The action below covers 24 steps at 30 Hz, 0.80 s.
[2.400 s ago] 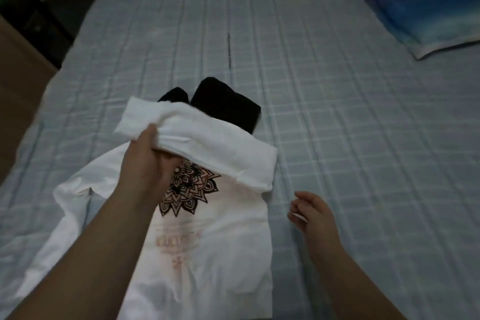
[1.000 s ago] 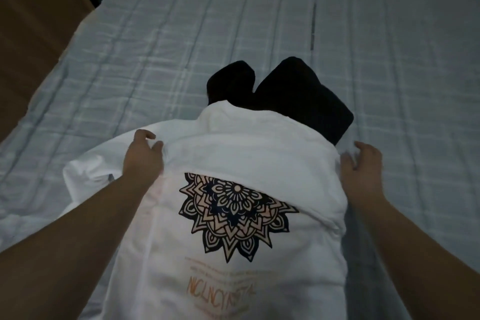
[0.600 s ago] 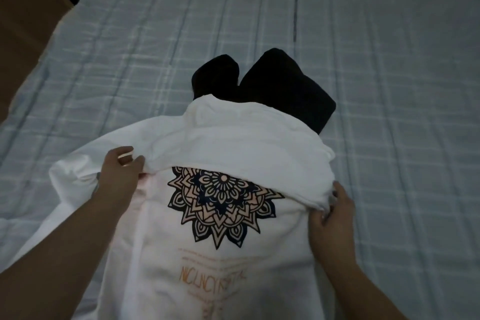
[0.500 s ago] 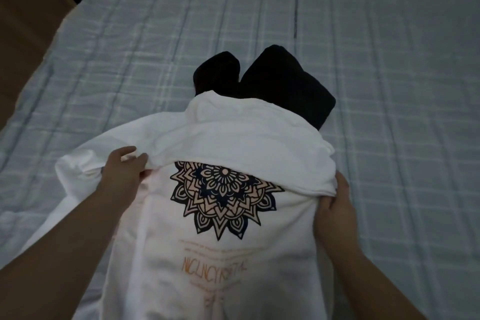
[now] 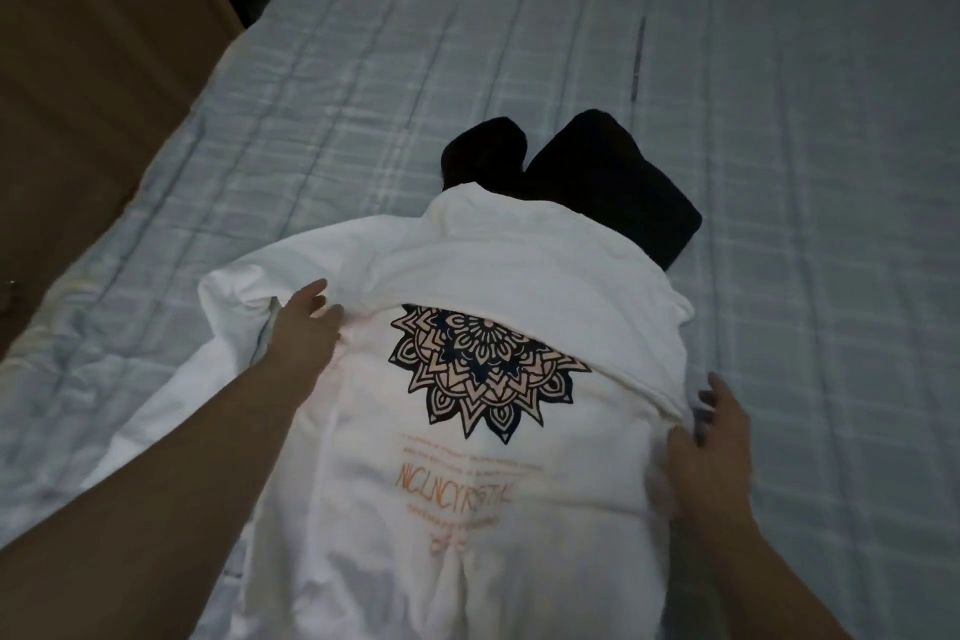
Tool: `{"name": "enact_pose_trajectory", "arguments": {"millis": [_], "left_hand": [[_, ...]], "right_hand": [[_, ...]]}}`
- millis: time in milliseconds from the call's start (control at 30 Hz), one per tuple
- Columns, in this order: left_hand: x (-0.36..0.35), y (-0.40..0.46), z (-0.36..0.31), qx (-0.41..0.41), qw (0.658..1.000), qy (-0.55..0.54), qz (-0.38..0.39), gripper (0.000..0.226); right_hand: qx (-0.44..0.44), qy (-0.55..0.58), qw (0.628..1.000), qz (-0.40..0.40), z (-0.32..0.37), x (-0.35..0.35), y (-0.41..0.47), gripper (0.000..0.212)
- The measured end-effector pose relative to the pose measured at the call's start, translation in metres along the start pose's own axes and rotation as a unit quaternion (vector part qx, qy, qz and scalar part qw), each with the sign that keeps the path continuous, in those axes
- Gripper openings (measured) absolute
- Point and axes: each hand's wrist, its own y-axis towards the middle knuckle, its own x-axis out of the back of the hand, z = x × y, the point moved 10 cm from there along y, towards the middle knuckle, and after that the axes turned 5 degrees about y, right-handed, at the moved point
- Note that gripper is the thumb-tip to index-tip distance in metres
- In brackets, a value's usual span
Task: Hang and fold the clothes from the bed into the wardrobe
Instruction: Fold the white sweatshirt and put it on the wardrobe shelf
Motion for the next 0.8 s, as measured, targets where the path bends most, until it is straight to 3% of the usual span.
{"name": "enact_pose_trajectory", "arguments": {"millis": [167, 333, 433, 500, 600, 733, 800], "left_hand": [[0.047, -0.010, 0.015, 0.038, 0.999, -0.013, -0.007, 0.038], [0.103, 0.003, 0.033, 0.015, 0.986, 0.148, -0.074, 0.031], [0.152, 0.010, 0.048, -0.045, 0.950, 0.282, -0.128, 0.042], [0.188, 0.021, 0.064, -0.054, 0.929, 0.336, -0.144, 0.048], [0.227, 0.036, 0.100, -0.002, 0.911, 0.403, -0.081, 0.052], [0.217, 0.027, 0.112, -0.181, 0.854, 0.485, 0.048, 0.066], [0.212, 0.020, 0.115, -0.169, 0.854, 0.484, 0.092, 0.062]], "right_hand": [[0.159, -0.053, 0.986, 0.008, 0.094, -0.024, -0.030, 0.073], [0.274, -0.029, 0.959, 0.072, 0.168, -0.124, -0.093, 0.056], [0.310, -0.025, 0.943, 0.121, 0.181, -0.196, -0.140, 0.050], [0.304, -0.014, 0.936, 0.177, 0.180, -0.248, -0.171, 0.051], [0.295, -0.021, 0.916, 0.272, 0.170, -0.330, -0.218, 0.047], [0.230, -0.066, 0.902, 0.359, 0.146, -0.420, -0.256, 0.037], [0.120, -0.101, 0.908, 0.388, 0.130, -0.452, -0.261, 0.030]]}}
